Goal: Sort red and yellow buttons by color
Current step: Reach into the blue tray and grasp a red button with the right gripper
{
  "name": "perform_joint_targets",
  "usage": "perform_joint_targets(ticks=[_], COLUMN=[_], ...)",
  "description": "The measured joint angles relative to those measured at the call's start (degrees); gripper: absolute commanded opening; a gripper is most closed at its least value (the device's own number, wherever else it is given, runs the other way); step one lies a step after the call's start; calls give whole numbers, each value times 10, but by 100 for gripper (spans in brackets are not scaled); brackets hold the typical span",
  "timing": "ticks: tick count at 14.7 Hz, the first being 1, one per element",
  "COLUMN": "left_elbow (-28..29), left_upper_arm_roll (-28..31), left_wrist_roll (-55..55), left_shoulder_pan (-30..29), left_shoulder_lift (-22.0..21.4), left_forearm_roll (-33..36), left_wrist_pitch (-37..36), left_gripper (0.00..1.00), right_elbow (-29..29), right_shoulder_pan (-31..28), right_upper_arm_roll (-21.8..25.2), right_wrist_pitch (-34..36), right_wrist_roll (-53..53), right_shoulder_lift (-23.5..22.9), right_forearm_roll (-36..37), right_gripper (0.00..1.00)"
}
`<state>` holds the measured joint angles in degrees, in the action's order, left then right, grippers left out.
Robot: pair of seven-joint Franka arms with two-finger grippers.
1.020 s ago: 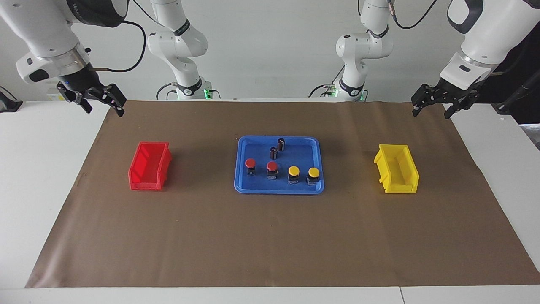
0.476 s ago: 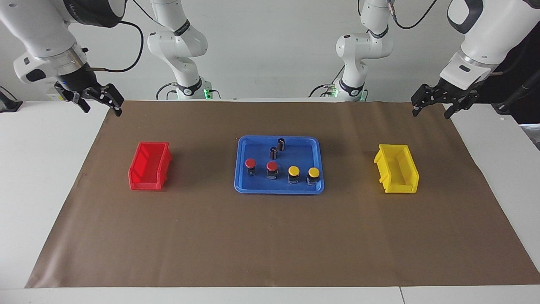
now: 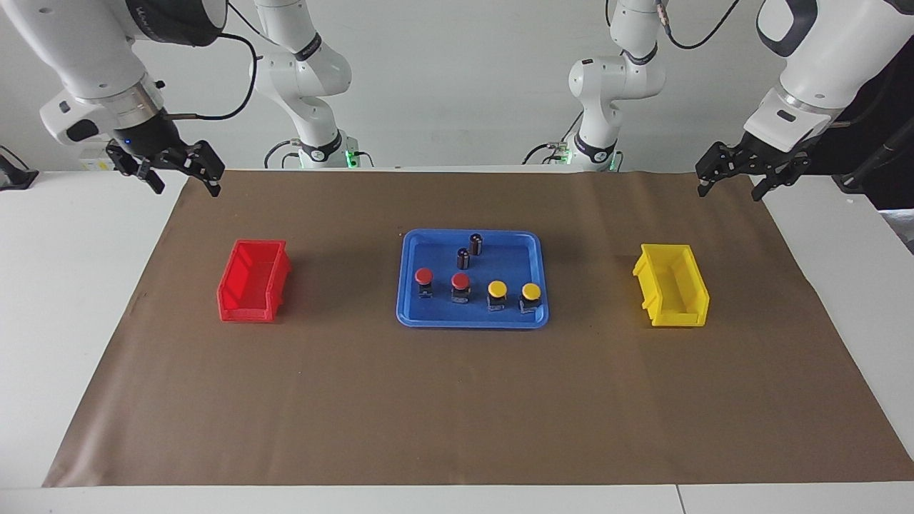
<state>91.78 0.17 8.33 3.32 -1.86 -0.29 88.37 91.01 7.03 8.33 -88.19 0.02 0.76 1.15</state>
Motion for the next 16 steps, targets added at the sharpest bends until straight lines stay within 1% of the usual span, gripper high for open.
perform_joint_targets(ticks=[2,4,6,8,9,11,13,16], left_elbow=[0,0,0,0,0,0,0,0], left_upper_arm_roll=[1,1,1,2,2,2,2,2], left_wrist_roll=[0,0,0,0,0,0,0,0], left_shoulder_pan=[0,0,0,0,0,0,0,0], left_shoulder_lift=[0,0,0,0,0,0,0,0], left_forearm_roll=[0,1,2,6,8,10,10,10], left_wrist_pitch=[0,1,3,8,8,11,21,29], left_gripper=[100,100,100,100,100,100,100,100], right_elbow=[-14,-19,-18,-12,-3,37,88,126], right_shoulder_pan=[67,138,204,253,270,287,288,287], right_upper_arm_roll=[-3,-8,-13,-13,-13,-13,-13,-12], right_wrist_pitch=[-16,-59,-137,-207,-232,-287,-334,-346], right_wrist_roll=[64,153,250,317,342,364,367,367], right_shoulder_lift=[-24,-60,-113,-169,-190,-210,-207,-190], right_forearm_roll=[-1,-1,-4,-7,-8,-9,-10,-12], right_gripper=[100,100,100,100,100,100,100,92])
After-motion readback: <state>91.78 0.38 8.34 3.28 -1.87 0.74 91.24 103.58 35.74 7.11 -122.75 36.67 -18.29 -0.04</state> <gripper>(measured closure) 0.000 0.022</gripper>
